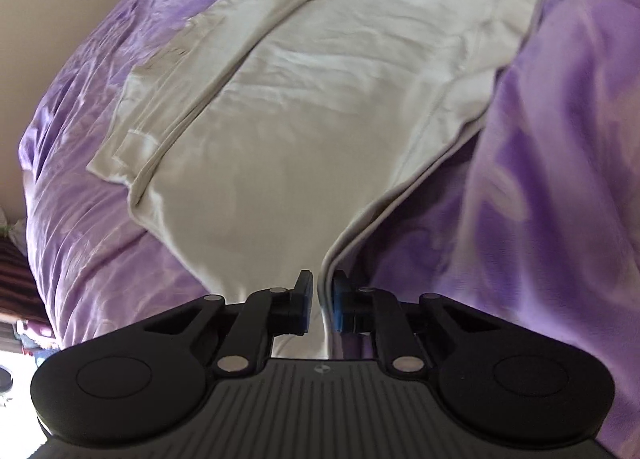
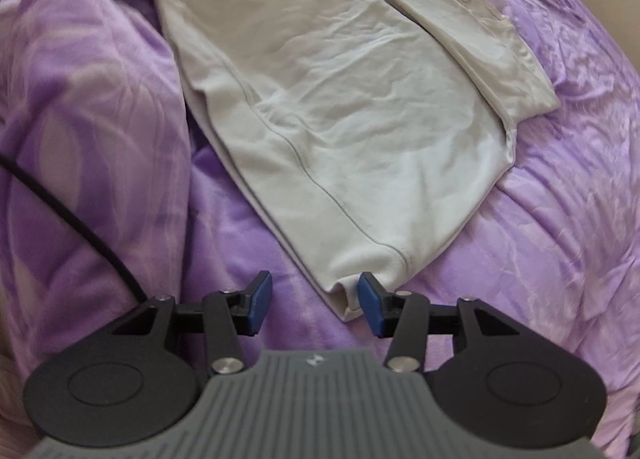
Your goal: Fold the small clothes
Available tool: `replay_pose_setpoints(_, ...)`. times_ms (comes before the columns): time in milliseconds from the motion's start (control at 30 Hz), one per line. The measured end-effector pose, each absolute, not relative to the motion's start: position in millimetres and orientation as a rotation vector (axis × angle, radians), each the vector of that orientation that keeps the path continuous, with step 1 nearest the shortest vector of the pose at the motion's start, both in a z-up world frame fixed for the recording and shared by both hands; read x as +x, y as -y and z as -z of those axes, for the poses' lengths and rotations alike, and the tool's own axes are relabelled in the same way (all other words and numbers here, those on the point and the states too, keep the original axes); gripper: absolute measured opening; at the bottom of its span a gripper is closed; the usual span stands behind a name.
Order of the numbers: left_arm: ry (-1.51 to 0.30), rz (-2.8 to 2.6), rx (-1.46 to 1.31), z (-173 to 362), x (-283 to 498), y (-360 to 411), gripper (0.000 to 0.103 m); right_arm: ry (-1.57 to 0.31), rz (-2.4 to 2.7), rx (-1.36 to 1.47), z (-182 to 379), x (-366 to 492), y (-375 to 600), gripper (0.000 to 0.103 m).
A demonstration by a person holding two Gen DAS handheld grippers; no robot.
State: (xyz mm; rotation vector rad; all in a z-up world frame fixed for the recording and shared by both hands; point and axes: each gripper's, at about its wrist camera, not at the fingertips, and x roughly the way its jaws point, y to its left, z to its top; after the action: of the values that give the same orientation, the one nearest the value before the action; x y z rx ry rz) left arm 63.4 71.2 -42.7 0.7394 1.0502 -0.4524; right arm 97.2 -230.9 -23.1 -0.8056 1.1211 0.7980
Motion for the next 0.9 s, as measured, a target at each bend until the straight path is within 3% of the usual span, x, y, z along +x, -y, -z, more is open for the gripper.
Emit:
replay_pose_setpoints(67,-1.059,0.444,0.739,45,64,-72,0.033,-1.086,-0.797,-0.866,28,94,227,0.045)
replay_pose_setpoints(133,-1.068,0.451,0.768,49,60,-72,0.038,-1.038,-0.819,-0.933,32,89,221,0.045)
replay_pose_setpoints(367,-1.035,0.427,0.939,76,40,-72,0.038,-0.906,-0.870,-1.229,58,77,211,0.040)
replay_pose_setpoints(400,-1.030,0.420,0.924,78,40,-74,0.038,-0.888,-0.871,-1.251,60,76,214,0.036)
replay_pose_setpoints(467,-1.019,0.411,0.882,75,39,-78,0.025,-0.890,-0.856,-1.251,59,77,219,0.027)
replay_pose_setpoints(567,-0.988,0.400,0.822,66,36,-81,0.009,-0.847,-0.808,-1.277,55,74,225,0.000)
replay_pose_setpoints(900,-0.795,0.234,0.594,-7,49,-95,0.004,-0.677,-0.594,-0.962,-9,96,236,0.000)
